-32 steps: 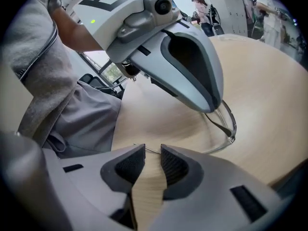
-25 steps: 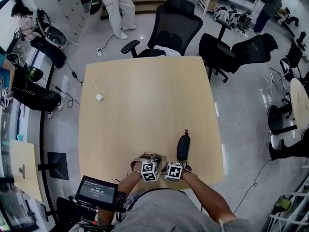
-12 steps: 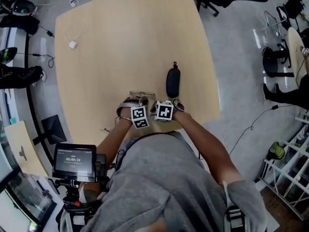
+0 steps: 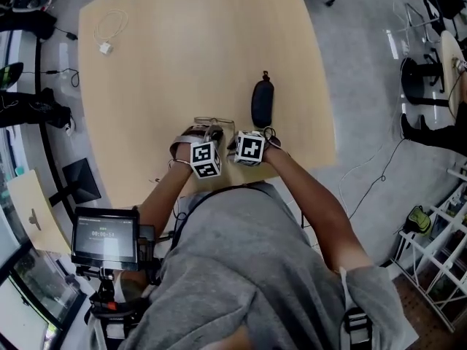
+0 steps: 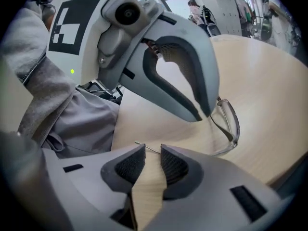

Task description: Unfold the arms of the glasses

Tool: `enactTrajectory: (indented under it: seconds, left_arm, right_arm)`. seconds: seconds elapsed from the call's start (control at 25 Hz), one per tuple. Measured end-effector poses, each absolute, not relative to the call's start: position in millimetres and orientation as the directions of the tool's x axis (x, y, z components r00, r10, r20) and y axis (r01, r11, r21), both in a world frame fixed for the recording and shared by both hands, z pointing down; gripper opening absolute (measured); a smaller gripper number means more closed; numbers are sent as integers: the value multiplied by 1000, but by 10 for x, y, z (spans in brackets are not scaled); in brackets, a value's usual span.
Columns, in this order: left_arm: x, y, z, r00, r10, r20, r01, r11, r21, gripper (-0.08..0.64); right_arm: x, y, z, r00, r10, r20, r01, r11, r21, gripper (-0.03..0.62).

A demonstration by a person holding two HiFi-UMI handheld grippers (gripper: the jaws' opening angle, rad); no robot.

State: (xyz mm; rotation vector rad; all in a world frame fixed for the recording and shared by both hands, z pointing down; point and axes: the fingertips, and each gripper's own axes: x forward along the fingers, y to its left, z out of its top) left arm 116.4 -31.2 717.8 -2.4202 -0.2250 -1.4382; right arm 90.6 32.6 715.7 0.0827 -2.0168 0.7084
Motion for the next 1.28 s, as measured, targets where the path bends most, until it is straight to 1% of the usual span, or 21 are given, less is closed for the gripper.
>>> enactTrajectory:
  seconds: [0.08,0.24,0.44,0.56,0.76,1.08,1.28]
  left_arm:
    - [1170,-409,7255,445,-68,893,308,-925,-223,8]
    - [1198,-399,7394,374,-110,921,362,-897,-254,9]
    - [1159,-291,7327,340,-116,933,362,-900,-244,11]
    - [1144,-255,7339,319,-95,943,362,-907,-213,11]
    - [1051,-70,7334,304,-21,952,421,-894,-154,11]
    - [647,164,7422,267,51,962,474,-876,-85,11]
    - [413,332,7466,274,117,954,566,-822,-62,11]
  right_arm:
    - [893,329,7148,-532,227,816,-326,834,-444,101]
    - [925,417,7162,-534,227,814,-311,843,-438,101]
    - [886,558,7134,-530,224,818,-321,840,-438,101]
    - [875,537,7115,-542,216,812,-321,840,-438,101]
    - [856,510,7050,-556,216,802,-321,834,-448,101]
    - [975,569,7180,-521,281,806,-292,829,-478,101]
    - [1007,528,7231,-516,297,803,-284,825,-488,91]
